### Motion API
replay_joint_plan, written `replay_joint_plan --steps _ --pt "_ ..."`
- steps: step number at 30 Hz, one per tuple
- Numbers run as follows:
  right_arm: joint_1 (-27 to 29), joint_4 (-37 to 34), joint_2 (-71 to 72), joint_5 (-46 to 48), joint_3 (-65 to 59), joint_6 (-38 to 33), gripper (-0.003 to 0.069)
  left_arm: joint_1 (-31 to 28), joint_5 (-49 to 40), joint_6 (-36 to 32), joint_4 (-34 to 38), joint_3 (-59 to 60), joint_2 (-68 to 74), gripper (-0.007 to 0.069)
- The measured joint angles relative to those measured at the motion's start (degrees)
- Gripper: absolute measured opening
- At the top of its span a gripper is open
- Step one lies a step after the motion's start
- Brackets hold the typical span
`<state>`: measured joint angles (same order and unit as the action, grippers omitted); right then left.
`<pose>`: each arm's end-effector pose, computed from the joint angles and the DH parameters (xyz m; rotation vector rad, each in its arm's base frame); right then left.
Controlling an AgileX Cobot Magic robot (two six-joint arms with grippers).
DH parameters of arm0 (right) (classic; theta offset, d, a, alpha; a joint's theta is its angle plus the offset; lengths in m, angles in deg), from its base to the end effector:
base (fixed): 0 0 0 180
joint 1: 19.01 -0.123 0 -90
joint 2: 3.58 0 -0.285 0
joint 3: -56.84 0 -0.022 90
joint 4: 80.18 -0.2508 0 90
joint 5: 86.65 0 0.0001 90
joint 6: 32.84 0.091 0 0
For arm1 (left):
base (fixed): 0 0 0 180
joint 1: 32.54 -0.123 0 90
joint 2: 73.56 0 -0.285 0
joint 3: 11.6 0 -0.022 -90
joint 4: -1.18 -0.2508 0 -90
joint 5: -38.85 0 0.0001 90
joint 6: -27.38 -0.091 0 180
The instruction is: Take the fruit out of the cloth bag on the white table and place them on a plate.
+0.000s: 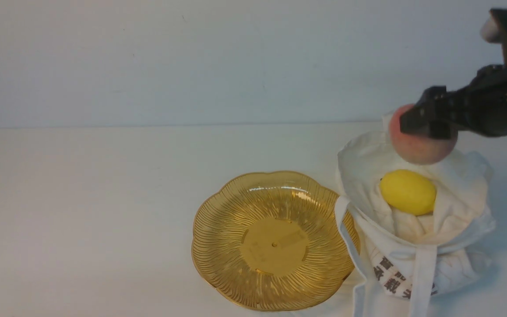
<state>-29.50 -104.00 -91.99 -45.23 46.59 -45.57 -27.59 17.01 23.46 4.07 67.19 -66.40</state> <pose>0.2930 0.0790 0.3271 -0.2300 2.3995 0.4550 0.0521 -0.0062 0.1703 0.1144 1.8778 -0.0621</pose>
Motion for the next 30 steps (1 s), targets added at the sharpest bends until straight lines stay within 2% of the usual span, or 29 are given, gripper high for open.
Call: replay_joint_plan --steps 4,6,8,11,20,26,30 --pt "-4.5 -6.1 -1.3 -0.2 0.8 -3.3 0.0594 0.0 0.0 0.0 0.0 0.0 0.0 -0.0008" --pt "-10.6 -8.7 -5.6 -0.7 0.8 -6.4 0.0594 0.0 0.0 0.0 0.0 0.0 0.0 -0.0008" --pt "-12.3 -9.1 -7.5 -1.6 0.8 -7.2 0.0594 0.0 0.0 0.0 0.0 0.0 0.0 -0.0008" --pt "-17.6 -9.2 -14.3 -7.0 0.8 -8.3 0.0594 0.0 0.0 0.0 0.0 0.0 0.0 -0.0008" --pt "-19.5 -9.5 -24.1 -13.7 0.8 -8.6 0.0596 0.0 0.0 0.0 0.0 0.0 0.0 -0.0008" --pt "-19.5 -9.5 -24.7 -14.6 0.8 -7.9 0.0682 0.0 0.0 0.0 0.0 0.0 0.0 -0.0008" --pt "-19.5 -9.5 -24.7 -14.8 0.9 -7.4 0.0689 0.0 0.0 0.0 0.0 0.0 0.0 -0.0008"
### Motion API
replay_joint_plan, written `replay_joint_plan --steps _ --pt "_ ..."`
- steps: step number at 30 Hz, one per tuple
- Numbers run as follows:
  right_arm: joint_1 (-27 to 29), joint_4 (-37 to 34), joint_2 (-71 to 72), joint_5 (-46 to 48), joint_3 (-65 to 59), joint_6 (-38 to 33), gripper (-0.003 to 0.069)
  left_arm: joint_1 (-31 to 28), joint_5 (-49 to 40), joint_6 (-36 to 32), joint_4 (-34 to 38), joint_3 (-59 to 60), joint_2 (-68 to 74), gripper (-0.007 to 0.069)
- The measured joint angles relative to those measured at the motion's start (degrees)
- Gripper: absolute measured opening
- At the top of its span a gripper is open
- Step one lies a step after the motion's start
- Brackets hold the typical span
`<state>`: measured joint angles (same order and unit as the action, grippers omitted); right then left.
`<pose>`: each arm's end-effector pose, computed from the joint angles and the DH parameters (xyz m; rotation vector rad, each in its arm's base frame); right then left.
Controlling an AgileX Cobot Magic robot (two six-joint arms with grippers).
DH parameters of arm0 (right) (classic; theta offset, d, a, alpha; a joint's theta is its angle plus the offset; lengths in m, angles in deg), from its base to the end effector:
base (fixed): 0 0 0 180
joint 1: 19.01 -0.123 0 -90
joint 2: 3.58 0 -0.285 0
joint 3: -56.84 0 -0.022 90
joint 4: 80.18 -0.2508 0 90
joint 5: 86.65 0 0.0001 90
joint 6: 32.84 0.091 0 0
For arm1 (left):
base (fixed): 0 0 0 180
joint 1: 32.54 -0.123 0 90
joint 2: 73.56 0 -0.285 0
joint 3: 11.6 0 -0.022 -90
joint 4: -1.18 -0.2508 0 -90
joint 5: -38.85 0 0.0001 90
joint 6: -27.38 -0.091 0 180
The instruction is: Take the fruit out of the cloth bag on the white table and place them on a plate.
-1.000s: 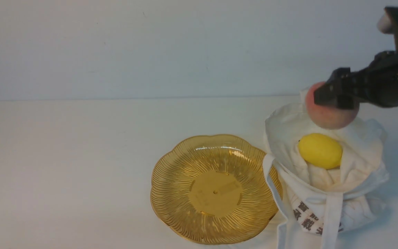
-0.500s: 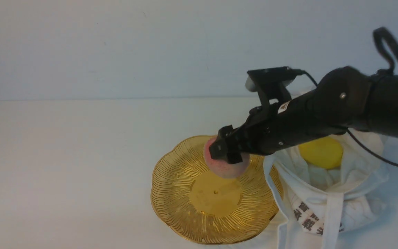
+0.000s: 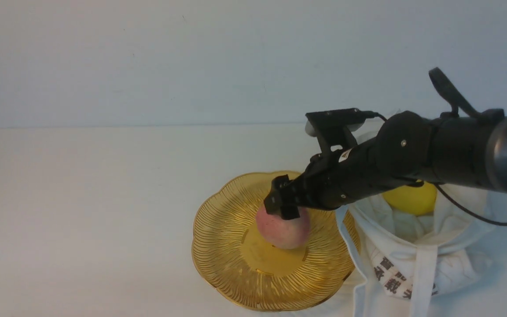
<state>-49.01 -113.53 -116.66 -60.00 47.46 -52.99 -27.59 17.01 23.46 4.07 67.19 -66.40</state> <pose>0.3225 0.2122 0.1967 -0.5438 2.5390 0.5852 0.0521 -0.0062 0.1703 0.1144 1.8778 -0.0621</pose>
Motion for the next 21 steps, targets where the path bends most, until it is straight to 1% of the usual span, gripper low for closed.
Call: replay_joint_plan --steps 7,11,13,14,15,16,17,18,20,21 --pt "0.0 0.6 4.8 0.8 0.0 0.0 0.0691 0.0 0.0 0.0 0.0 0.0 0.0 -0.0008" --pt "0.0 4.1 10.8 4.6 0.0 0.2 0.0658 0.0 0.0 0.0 0.0 0.0 0.0 -0.0008" --pt "0.0 6.8 15.5 8.3 0.0 0.8 0.0611 0.0 0.0 0.0 0.0 0.0 0.0 -0.0008" --pt "0.0 8.5 18.3 10.5 0.0 1.6 0.0567 0.0 0.0 0.0 0.0 0.0 0.0 -0.0008" --pt "0.0 9.7 20.3 12.0 0.0 2.2 0.0545 0.0 0.0 0.0 0.0 0.0 0.0 -0.0008" --pt "0.0 9.7 20.8 12.0 0.0 2.2 0.0538 0.0 0.0 0.0 0.0 0.0 0.0 -0.0008" --pt "0.0 11.4 23.4 13.9 0.0 3.1 0.0498 0.0 0.0 0.0 0.0 0.0 0.0 -0.0008" --pt "0.0 14.7 27.6 17.1 0.0 4.8 0.0428 0.0 0.0 0.0 0.0 0.0 0.0 -0.0008" --pt "0.0 18.6 31.9 21.1 0.0 7.1 0.0351 0.0 0.0 0.0 0.0 0.0 0.0 -0.0008" --pt "0.0 20.9 35.2 24.2 0.0 8.7 0.029 0.0 0.0 0.0 0.0 0.0 0.0 -0.0008"
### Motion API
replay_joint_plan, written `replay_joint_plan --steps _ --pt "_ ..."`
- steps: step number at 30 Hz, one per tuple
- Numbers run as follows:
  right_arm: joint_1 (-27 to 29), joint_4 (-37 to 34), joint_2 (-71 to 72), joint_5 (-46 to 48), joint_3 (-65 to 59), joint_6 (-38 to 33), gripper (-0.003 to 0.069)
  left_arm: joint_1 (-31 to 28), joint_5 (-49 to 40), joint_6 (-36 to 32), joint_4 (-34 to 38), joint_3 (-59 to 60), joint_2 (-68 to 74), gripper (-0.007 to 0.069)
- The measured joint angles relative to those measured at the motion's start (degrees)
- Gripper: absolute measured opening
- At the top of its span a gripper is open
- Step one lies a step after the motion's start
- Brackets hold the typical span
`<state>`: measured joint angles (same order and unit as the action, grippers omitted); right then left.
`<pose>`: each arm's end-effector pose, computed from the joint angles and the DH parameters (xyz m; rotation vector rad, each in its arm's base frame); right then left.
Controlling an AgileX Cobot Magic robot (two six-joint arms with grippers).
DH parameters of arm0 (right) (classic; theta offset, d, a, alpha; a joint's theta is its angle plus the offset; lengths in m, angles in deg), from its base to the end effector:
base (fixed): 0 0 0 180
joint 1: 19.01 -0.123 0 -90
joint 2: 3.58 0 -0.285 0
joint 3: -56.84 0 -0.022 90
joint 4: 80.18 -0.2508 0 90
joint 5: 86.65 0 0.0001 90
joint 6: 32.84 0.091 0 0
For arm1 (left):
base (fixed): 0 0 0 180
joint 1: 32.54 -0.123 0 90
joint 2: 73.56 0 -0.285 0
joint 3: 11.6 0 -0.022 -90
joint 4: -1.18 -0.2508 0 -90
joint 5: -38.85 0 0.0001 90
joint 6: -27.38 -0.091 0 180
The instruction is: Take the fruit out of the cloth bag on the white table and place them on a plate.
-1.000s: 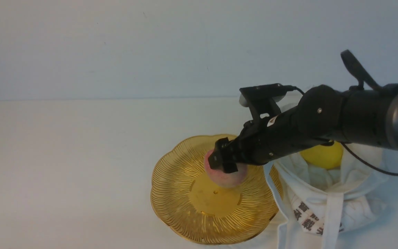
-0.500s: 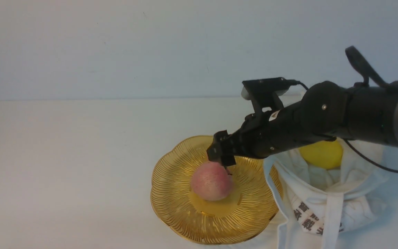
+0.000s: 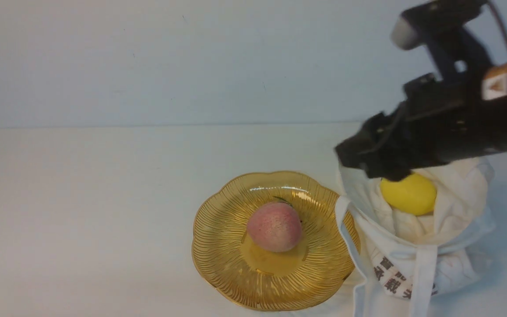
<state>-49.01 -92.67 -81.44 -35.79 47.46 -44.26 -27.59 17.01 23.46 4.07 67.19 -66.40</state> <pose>0.2090 0.1383 0.3695 -0.7741 2.2980 0.4160 0.0521 -0.0062 0.1703 0.1144 1.8778 -0.0621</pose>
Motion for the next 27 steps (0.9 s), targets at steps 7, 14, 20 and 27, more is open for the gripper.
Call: replay_joint_plan --steps 7,14,20,27 --pt "0.0 10.6 18.8 16.0 -0.7 10.0 0.001 0.0 0.0 0.0 0.0 0.0 0.0 -0.0008" --pt "0.0 11.4 40.1 8.2 -14.8 12.0 -0.0013 0.0 0.0 0.0 0.0 0.0 0.0 -0.0008" --pt "0.0 11.4 50.7 -17.6 -33.4 10.5 -0.0013 0.0 0.0 0.0 0.0 0.0 0.0 -0.0008" --pt "0.0 11.8 51.8 -38.4 -43.7 9.6 -0.0013 0.0 0.0 0.0 0.0 0.0 0.0 -0.0008"
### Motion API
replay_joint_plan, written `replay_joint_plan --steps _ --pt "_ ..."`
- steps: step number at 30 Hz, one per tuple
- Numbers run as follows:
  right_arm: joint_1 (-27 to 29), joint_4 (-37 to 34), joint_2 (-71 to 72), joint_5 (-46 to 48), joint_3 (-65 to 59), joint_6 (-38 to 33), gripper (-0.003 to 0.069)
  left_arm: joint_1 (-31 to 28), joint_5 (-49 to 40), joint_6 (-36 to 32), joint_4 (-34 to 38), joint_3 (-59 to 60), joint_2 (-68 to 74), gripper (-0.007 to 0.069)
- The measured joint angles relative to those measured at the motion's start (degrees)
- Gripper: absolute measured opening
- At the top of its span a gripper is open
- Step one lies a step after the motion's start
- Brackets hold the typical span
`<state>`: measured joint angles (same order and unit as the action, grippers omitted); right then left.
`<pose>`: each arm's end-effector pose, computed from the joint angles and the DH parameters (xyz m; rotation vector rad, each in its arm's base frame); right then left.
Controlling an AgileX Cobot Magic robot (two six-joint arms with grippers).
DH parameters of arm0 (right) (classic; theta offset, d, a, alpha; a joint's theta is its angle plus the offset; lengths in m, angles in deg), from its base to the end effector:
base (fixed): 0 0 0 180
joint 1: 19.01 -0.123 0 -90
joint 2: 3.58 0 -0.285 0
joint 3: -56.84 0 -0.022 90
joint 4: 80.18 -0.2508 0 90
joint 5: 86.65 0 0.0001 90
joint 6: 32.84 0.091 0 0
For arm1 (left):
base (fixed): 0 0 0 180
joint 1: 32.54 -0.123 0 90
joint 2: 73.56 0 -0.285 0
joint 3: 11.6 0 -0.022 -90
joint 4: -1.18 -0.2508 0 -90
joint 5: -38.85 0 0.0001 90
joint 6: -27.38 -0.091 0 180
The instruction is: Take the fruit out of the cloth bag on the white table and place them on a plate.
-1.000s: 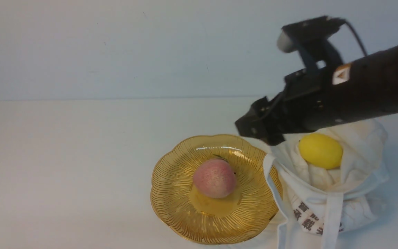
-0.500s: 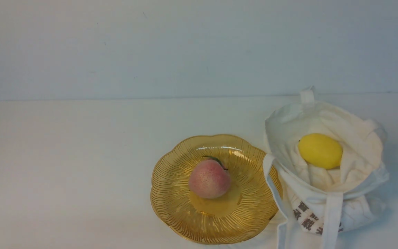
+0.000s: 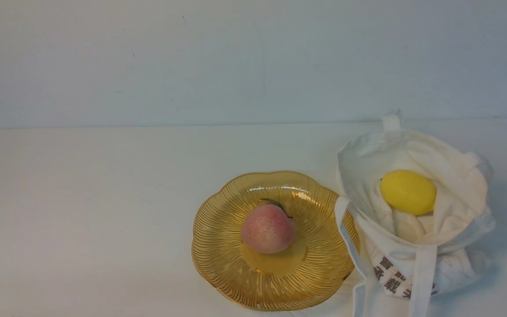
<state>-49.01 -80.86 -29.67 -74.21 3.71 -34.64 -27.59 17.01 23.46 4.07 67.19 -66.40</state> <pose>0.0668 0.0388 0.3141 -0.4350 1.5540 0.3927 0.0521 -0.0062 0.1703 0.1144 1.8778 -0.0621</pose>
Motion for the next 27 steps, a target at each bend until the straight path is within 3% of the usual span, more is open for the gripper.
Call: replay_joint_plan --steps 4,22,24,27 --pt "0.0 0.0 0.0 -1.2 -2.7 -0.1 -0.0013 0.0 0.0 0.0 0.0 0.0 0.0 -0.0008" --pt "0.2 0.1 3.0 9.7 -6.4 0.0 -0.0013 0.0 0.0 0.0 0.0 0.0 0.0 -0.0008" --pt "1.3 0.1 5.2 8.6 -8.0 -0.1 -0.0013 0.0 0.0 0.0 0.0 0.0 0.0 -0.0008" --pt "8.2 -0.2 9.3 6.7 -12.8 -0.1 -0.0013 0.0 0.0 0.0 0.0 0.0 0.0 -0.0008"
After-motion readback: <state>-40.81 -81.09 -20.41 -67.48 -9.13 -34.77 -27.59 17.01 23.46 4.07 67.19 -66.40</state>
